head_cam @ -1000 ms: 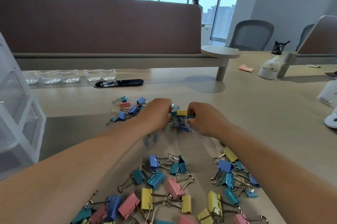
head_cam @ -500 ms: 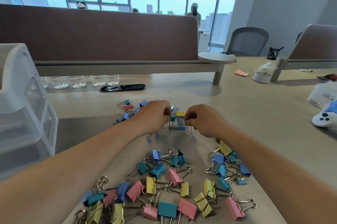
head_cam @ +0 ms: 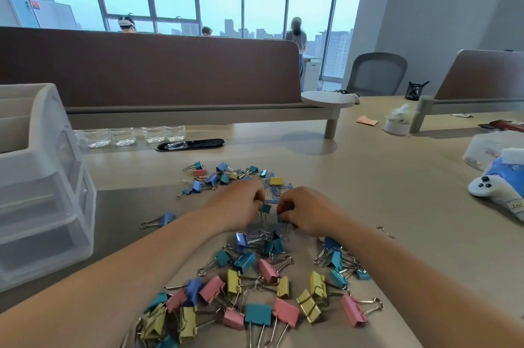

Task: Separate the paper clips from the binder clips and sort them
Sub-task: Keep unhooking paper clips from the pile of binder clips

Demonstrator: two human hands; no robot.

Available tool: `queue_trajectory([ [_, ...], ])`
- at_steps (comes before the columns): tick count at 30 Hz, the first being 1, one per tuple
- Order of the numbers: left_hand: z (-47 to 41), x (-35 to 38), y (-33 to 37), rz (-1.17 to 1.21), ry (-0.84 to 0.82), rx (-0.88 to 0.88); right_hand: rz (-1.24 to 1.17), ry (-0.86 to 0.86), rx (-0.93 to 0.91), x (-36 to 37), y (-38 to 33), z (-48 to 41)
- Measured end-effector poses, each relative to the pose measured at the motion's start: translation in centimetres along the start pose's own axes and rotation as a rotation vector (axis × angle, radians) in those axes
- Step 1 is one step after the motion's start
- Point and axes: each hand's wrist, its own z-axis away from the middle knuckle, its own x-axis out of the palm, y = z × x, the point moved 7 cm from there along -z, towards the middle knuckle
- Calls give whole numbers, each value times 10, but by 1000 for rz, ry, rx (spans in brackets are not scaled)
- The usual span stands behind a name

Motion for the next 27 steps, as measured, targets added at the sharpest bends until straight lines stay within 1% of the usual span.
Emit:
queue_trajectory([
  [7,-3,-25,0,19,67,-16,-4,16,1,-1,-1,0],
  [11,-6,-25,-18,208,85,-150,-5,20,-2,0,-3,-2],
  [13,-7,-24,-25,266,82,-205,-12,14,1,2,-3,-2],
  [15,-8,-24,-27,257,91,-198,-16,18,6,2,-3,-2],
  [18,-8,-24,-22,170,77,-148,-17,25,20,0,-1,-3],
  [23,-3,-12,-14,125,-43,-92,-34,16,33,-1,-1,-2],
  [27,2,-1,-11,73,-70,-98,-37,-26,0,3,-7,3],
])
